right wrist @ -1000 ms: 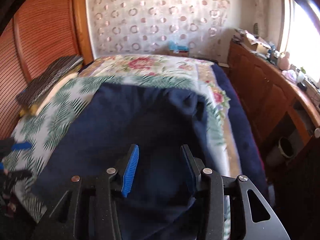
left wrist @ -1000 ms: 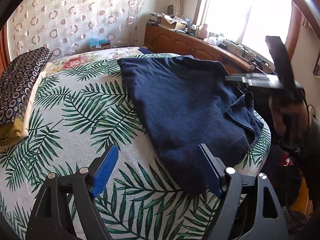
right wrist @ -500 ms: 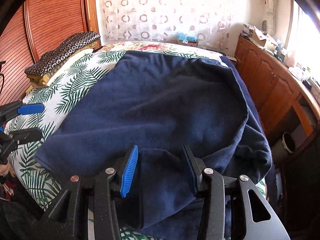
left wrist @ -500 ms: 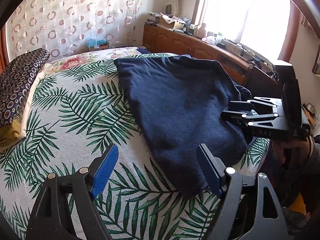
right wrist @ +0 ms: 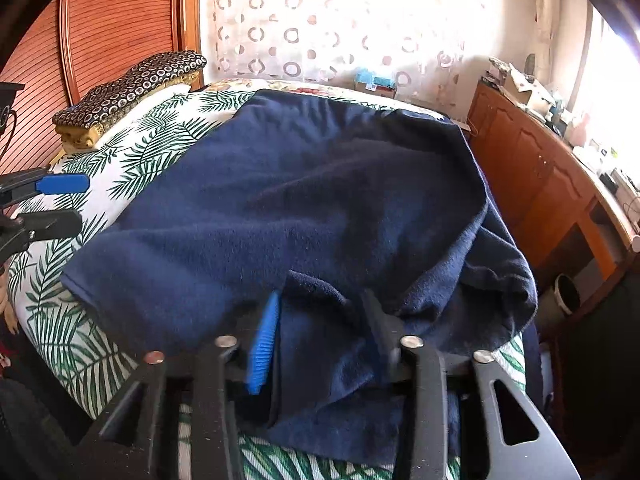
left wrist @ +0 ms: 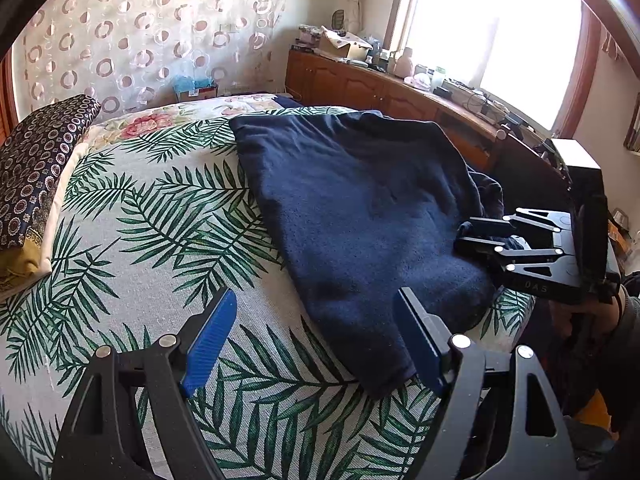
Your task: Fold small clothes
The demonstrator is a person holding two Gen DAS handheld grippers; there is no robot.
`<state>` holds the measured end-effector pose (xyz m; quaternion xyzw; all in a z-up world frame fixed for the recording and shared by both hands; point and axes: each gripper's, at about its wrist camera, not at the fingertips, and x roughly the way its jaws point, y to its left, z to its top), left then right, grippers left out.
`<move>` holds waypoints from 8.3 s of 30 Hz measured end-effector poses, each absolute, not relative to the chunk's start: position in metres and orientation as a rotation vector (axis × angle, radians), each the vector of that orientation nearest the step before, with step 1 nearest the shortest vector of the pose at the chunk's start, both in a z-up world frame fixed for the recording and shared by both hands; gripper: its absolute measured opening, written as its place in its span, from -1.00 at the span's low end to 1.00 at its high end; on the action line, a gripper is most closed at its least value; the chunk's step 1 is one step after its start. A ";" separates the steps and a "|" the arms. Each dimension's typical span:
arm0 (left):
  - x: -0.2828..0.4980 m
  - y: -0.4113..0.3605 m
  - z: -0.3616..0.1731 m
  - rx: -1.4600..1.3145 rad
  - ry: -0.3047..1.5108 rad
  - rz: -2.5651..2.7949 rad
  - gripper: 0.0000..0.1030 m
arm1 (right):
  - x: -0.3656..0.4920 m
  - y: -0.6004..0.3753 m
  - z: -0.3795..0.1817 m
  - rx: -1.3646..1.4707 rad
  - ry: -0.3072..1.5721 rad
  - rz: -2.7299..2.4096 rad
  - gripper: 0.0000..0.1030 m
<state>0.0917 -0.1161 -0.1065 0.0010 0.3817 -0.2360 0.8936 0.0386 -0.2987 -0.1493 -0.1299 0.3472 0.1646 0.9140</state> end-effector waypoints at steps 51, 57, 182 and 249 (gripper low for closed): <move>0.095 -0.128 -0.119 0.023 0.840 -0.488 0.57 | 0.016 -0.328 -0.126 -0.105 0.677 0.202 -0.02; 0.095 -0.120 -0.124 -0.023 0.853 -0.478 0.23 | 0.027 -0.339 -0.122 -0.078 0.729 0.213 -0.01; 0.342 -0.126 -0.125 -0.131 0.921 -0.492 0.02 | 0.280 -0.351 -0.040 0.075 0.829 0.372 0.34; 0.127 0.157 -0.094 -0.405 0.549 0.143 -0.82 | 0.363 0.097 0.053 -0.569 0.397 0.917 -0.21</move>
